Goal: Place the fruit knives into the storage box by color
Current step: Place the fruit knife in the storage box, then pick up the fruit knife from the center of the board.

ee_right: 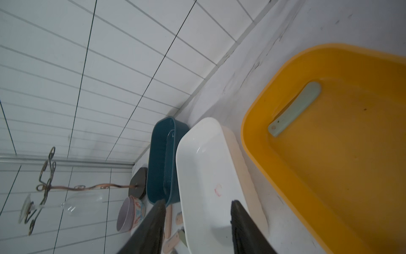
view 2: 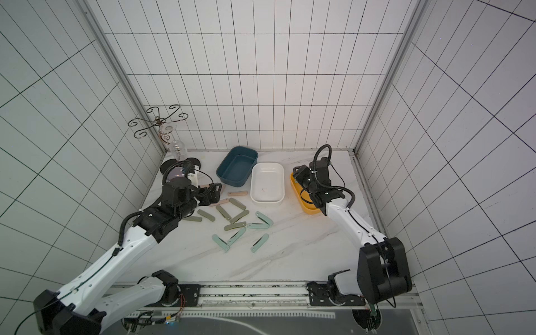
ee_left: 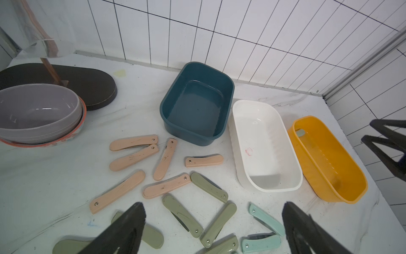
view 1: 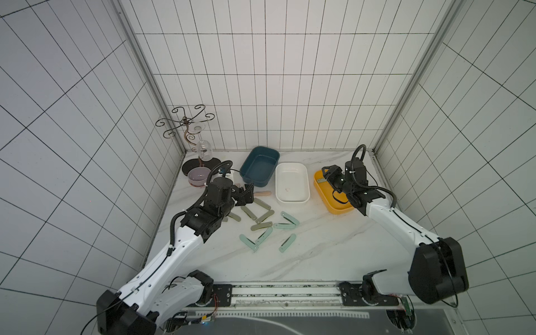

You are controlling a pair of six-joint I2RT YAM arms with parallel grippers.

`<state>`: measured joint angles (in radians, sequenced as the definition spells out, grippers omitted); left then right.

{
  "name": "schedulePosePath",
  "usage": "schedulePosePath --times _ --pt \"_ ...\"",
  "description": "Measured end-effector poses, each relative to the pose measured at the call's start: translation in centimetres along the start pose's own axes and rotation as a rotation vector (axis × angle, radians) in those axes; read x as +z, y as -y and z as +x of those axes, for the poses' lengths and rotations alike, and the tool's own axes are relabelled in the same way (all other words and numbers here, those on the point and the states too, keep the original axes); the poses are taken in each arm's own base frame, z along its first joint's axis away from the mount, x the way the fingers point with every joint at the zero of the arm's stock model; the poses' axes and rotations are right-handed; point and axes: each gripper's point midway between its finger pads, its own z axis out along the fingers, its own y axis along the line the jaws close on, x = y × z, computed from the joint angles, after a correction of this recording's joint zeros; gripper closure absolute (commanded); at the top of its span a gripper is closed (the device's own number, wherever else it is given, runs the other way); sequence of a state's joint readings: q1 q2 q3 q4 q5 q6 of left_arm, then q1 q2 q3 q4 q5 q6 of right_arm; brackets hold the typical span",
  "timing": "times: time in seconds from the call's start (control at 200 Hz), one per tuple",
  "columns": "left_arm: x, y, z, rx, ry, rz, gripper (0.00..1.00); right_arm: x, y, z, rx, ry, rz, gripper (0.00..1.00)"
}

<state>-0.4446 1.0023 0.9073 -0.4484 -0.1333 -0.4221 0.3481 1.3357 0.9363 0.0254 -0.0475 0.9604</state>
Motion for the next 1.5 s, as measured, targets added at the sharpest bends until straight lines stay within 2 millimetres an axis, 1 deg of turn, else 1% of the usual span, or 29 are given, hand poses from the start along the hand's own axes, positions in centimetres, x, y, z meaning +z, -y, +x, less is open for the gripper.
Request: schedulePosePath --times 0.1,0.135,0.21,0.275,0.34,0.42,0.5,0.56,0.615,0.75,0.94,1.055,1.1,1.289,1.499 --pt "-0.2 -0.8 -0.5 -0.019 0.018 -0.017 0.03 -0.9 -1.4 4.4 -0.092 -0.094 -0.028 0.48" --pt "-0.3 -0.9 -0.6 -0.022 0.021 -0.019 0.03 -1.1 -1.6 5.8 -0.121 -0.126 -0.033 0.47" --pt "-0.5 -0.9 -0.8 -0.024 0.028 -0.017 0.03 -1.6 -1.4 9.0 -0.180 -0.198 -0.030 0.45" --pt "-0.8 -0.9 -0.9 -0.025 0.034 -0.014 0.03 -2.0 -0.7 11.8 -0.222 -0.263 -0.017 0.42" --pt "-1.1 -0.9 -1.0 -0.026 0.042 -0.010 0.03 -2.5 0.7 14.6 -0.262 -0.332 0.006 0.41" --pt "-1.4 -0.9 -1.1 -0.027 0.049 -0.007 0.03 -3.2 2.5 17.3 -0.298 -0.403 0.040 0.40" --pt "-1.5 -0.8 -1.2 -0.029 0.051 -0.005 0.03 -3.9 3.5 19.4 -0.329 -0.459 0.063 0.37" --pt "-1.5 -0.8 -1.1 -0.030 0.051 -0.004 0.03 -4.4 3.8 20.5 -0.349 -0.491 0.072 0.35" --pt "-1.5 -0.8 -1.0 -0.032 0.048 -0.002 0.03 -4.7 3.8 21.5 -0.367 -0.515 0.071 0.30" --pt "-1.4 -0.9 -0.5 -0.037 0.039 0.003 0.03 -5.2 4.4 24.2 -0.415 -0.585 0.090 0.25" --pt "-1.5 -0.8 -0.2 -0.043 0.037 0.015 0.03 -5.5 6.9 28.3 -0.485 -0.691 0.164 0.24" --pt "-1.7 -0.7 -0.3 -0.046 0.040 0.024 0.03 -5.8 8.3 30.1 -0.520 -0.738 0.207 0.24" --pt "-1.7 -0.7 -0.4 -0.047 0.044 0.026 0.03 -5.7 8.5 30.5 -0.528 -0.745 0.217 0.24" --pt "-2.0 -0.7 -0.3 -0.049 0.052 0.031 0.03 -5.1 8.0 30.7 -0.535 -0.728 0.206 0.25" --pt "-2.2 -0.7 -0.3 -0.050 0.057 0.033 0.03 -3.4 6.7 31.1 -0.556 -0.712 0.206 0.28"
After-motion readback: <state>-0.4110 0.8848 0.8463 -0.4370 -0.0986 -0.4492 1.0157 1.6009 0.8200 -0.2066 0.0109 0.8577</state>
